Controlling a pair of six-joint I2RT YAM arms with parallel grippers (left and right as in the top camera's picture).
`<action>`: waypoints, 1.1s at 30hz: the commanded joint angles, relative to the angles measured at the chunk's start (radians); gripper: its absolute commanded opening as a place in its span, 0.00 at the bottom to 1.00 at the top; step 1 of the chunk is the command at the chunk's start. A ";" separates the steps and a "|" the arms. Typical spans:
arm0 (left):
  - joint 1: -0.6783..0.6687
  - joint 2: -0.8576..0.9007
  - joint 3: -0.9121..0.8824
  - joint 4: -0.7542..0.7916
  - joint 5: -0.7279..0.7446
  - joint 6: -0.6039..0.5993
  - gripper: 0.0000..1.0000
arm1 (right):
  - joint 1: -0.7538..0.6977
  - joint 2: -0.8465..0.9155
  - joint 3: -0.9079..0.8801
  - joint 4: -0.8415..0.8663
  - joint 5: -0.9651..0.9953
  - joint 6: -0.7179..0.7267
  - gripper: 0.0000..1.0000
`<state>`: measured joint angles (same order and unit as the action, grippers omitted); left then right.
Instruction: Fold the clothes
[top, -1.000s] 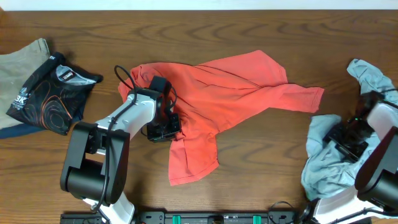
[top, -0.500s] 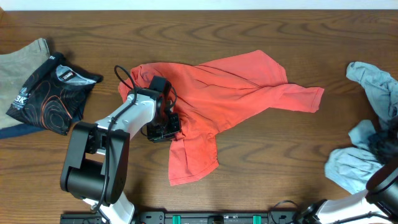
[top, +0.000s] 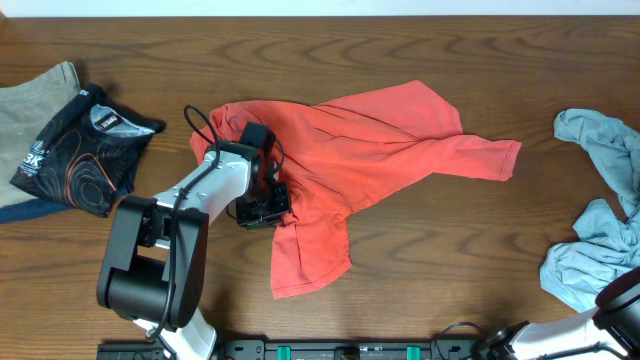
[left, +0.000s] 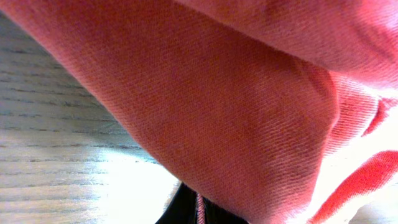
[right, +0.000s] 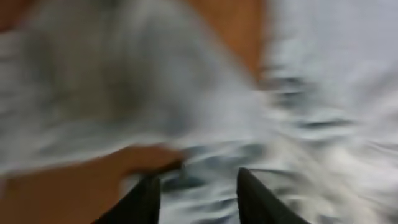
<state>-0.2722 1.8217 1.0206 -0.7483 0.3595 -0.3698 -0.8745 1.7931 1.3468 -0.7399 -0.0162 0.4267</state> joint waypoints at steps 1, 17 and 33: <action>0.003 0.002 -0.005 -0.009 -0.013 -0.009 0.06 | 0.069 0.005 0.016 -0.041 -0.341 -0.157 0.43; 0.237 -0.209 0.044 -0.223 -0.222 -0.009 0.06 | 0.436 0.005 -0.013 -0.297 -0.243 -0.309 0.55; 0.376 -0.339 0.018 -0.242 -0.185 -0.008 0.06 | 0.722 0.006 -0.134 -0.352 -0.186 -0.088 0.70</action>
<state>0.1032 1.4845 1.0454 -0.9871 0.1772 -0.3698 -0.1669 1.7931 1.2533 -1.0882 -0.2558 0.2314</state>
